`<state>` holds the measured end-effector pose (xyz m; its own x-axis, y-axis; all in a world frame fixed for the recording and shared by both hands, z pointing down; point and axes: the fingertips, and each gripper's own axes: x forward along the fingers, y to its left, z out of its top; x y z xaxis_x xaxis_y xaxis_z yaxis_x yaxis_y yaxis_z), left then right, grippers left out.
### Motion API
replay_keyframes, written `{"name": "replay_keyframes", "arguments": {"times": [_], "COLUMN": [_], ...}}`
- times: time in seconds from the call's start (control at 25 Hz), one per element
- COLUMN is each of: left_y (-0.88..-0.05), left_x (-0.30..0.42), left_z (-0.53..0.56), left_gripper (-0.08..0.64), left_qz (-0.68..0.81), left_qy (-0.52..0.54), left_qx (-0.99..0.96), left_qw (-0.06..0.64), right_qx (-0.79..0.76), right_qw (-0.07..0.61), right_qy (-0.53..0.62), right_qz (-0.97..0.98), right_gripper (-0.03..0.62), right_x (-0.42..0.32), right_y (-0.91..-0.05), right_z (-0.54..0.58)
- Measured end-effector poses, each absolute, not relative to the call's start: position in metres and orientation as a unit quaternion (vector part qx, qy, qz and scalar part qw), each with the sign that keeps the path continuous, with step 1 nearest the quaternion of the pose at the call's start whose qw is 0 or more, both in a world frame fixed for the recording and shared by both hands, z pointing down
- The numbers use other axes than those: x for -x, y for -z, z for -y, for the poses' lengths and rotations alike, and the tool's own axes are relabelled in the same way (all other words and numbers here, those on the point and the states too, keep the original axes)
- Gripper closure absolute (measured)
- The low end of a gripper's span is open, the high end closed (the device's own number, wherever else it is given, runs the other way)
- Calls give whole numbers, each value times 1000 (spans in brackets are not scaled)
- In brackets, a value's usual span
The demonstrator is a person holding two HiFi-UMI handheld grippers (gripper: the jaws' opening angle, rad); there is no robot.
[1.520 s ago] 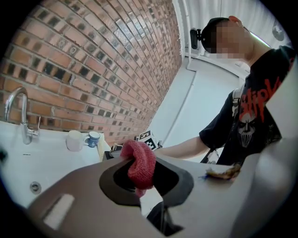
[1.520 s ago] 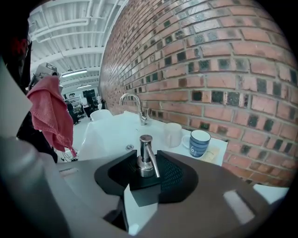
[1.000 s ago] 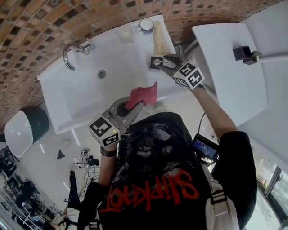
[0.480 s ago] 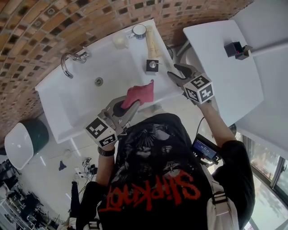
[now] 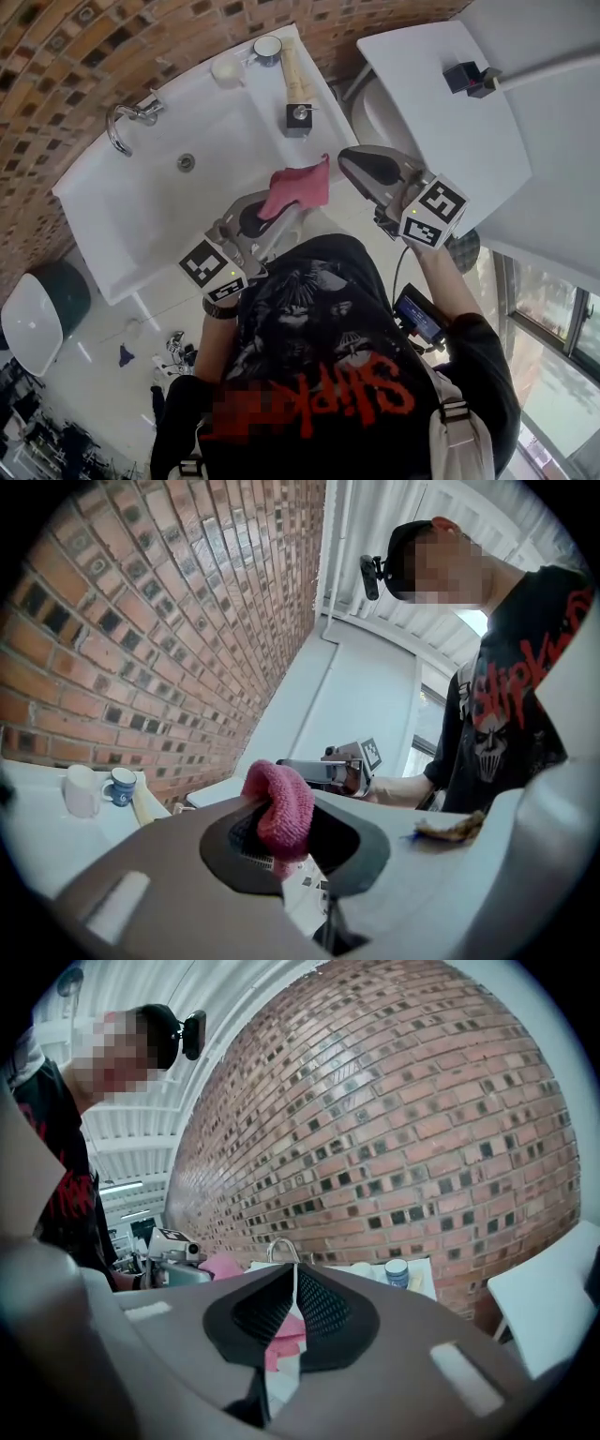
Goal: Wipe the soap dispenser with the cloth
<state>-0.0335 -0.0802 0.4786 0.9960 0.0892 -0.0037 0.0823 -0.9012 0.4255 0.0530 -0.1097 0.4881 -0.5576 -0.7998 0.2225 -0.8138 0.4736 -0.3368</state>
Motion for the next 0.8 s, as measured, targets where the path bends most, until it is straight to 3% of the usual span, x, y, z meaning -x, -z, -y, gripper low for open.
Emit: {"name": "replay_keyframes", "arguments": {"times": [0.44,0.8], "left_y": [-469,-472], "left_x": [34,-8], "left_z": [22,-79], "left_gripper": [515,515], "left_qz": [-47,15], "left_qy": [-15,-6], "left_qx": [-979,-979], "left_qw": [198,204], "right_qx": [-441,-397], "right_qw": [12,-52], "right_qy": [-159,-159], "right_qz": [883,902], "right_gripper": [592,592], "right_x": [-43,-73], "right_y": [-463,-450], "right_z": [43,-48]}}
